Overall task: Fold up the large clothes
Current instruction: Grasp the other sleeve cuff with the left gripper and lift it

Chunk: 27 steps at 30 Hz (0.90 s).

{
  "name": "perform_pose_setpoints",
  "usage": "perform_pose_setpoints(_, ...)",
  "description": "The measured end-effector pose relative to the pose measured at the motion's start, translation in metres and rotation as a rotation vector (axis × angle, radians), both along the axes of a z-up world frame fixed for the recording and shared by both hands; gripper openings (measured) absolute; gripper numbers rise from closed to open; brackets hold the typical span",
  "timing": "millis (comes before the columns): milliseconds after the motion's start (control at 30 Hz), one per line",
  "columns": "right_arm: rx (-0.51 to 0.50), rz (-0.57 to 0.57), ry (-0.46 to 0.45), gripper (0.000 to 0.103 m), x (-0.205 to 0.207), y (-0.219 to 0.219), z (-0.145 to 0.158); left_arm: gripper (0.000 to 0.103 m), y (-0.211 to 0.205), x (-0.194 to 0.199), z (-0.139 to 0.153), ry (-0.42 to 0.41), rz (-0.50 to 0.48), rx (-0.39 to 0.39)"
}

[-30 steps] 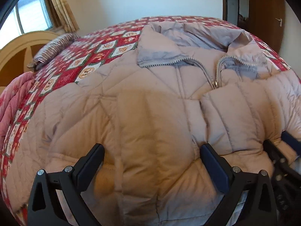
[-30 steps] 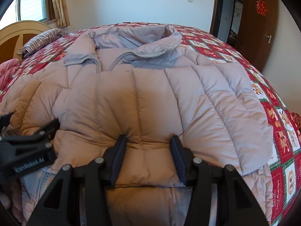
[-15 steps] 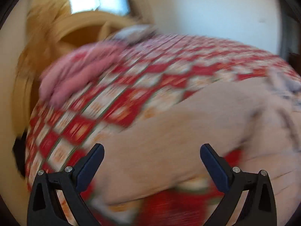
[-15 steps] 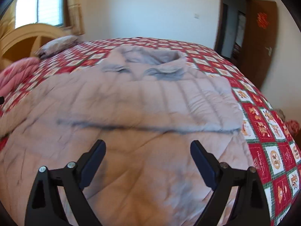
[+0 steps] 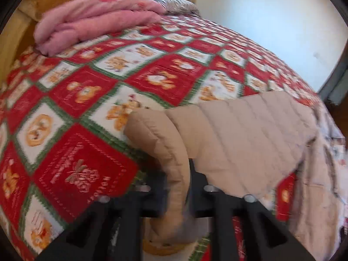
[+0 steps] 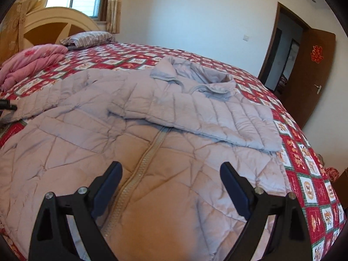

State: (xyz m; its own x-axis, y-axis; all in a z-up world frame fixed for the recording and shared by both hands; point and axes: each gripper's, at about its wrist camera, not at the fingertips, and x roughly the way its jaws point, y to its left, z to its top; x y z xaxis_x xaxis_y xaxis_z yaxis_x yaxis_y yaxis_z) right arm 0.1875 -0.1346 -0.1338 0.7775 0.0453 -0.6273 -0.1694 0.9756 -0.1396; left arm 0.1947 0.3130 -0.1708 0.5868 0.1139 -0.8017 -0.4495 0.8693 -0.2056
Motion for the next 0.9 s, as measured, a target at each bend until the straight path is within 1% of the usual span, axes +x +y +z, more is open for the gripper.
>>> perform_pose_setpoints(67,0.009,-0.029,-0.007,0.093,-0.001,-0.009,0.002,0.012,0.01,-0.001,0.014,-0.03,0.027,0.054)
perform_pose_setpoints(133,0.023,-0.056,-0.009,0.093,-0.001,-0.018,0.003,0.011,0.019,-0.003,0.036,-0.07,0.057,0.119)
perform_pose_setpoints(233,0.064,-0.092,-0.013,0.093,0.0,-0.033,0.008,0.011,0.028,0.001,0.06,-0.106,0.077,0.156)
perform_pose_setpoints(367,0.122,-0.122,-0.017,0.093,0.002,-0.053,0.011,0.01,0.012,0.013,0.091,-0.148,0.042,0.267)
perform_pose_setpoints(433,0.131,-0.129,-0.015,0.093,0.002,-0.06,0.011,0.01,0.0,0.015,0.102,-0.176,0.015,0.293)
perform_pose_setpoints(500,0.134,-0.132,-0.014,0.093,0.001,-0.066,0.011,0.011,-0.018,0.016,0.114,-0.208,-0.023,0.333)
perform_pose_setpoints(533,0.134,-0.135,-0.014,0.093,0.0,-0.07,0.01,0.011,-0.034,0.015,0.123,-0.229,-0.049,0.361)
perform_pose_setpoints(600,0.135,-0.139,-0.013,0.093,0.0,-0.075,0.008,0.011,-0.061,0.014,0.137,-0.267,-0.097,0.386)
perform_pose_setpoints(633,0.137,-0.143,-0.012,0.093,0.0,-0.078,0.008,0.011,-0.075,0.015,0.143,-0.283,-0.124,0.391)
perform_pose_setpoints(733,0.144,-0.157,-0.009,0.093,0.001,-0.084,0.006,0.011,-0.133,0.021,0.161,-0.328,-0.239,0.406)
perform_pose_setpoints(900,0.162,-0.173,-0.013,0.093,0.0,-0.097,0.005,0.011,-0.226,0.038,0.169,-0.378,-0.398,0.409)
